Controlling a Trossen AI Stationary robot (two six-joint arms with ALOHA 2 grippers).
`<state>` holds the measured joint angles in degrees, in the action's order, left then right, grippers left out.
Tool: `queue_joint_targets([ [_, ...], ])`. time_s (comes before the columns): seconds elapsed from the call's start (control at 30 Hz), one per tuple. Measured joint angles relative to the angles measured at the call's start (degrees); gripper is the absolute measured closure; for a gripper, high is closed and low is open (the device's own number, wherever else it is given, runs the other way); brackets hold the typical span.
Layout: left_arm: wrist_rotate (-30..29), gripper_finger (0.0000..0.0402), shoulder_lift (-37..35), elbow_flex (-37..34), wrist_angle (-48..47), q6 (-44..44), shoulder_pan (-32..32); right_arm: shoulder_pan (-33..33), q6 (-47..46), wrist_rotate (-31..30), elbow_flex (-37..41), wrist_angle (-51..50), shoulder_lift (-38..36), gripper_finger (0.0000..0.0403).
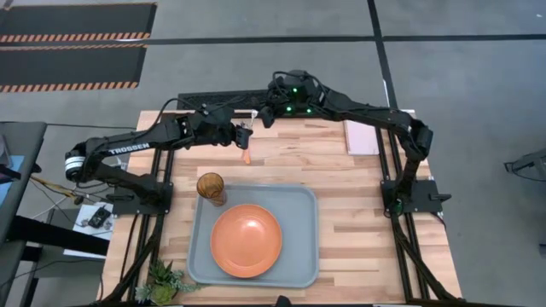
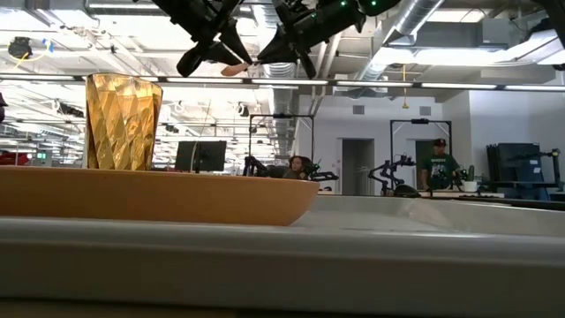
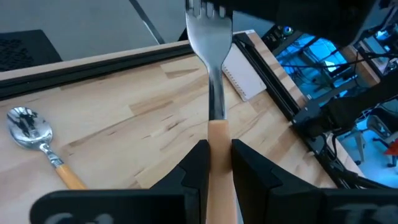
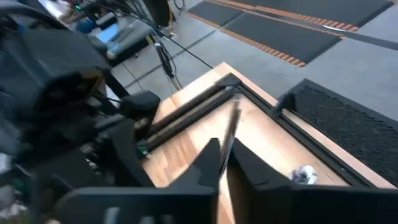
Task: Pick and place plate/cup/fork/spoon on tray
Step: Put the light orange fork on the gray serving tray to the right of the orange plate
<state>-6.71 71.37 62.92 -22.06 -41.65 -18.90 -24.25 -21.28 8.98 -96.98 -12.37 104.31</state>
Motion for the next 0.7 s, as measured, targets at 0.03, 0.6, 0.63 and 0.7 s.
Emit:
queue_joint_targets([
  [0.03,0.15,0.0358,0.0,-0.02,-0.01,0.03,0.0,0.0,-0.05,0.19,-0.04,0.33,0.0,0.0387],
  [0.6,4.57,0.0276,-2.27,0.02,3.72,1.44,-0.38,-4.11,-0.45,2.72,0.07,-9.02,-5.06,0.04],
  [0.63,6.0,0.0263,-2.85,0.02,4.44,1.44,-0.54,-4.69,0.31,2.71,0.03,-11.5,-6.36,0.04],
  [0.7,8.08,0.0238,-4.27,0.02,5.72,1.39,-0.85,-5.5,1.74,2.74,0.01,-17.35,-8.75,0.04],
])
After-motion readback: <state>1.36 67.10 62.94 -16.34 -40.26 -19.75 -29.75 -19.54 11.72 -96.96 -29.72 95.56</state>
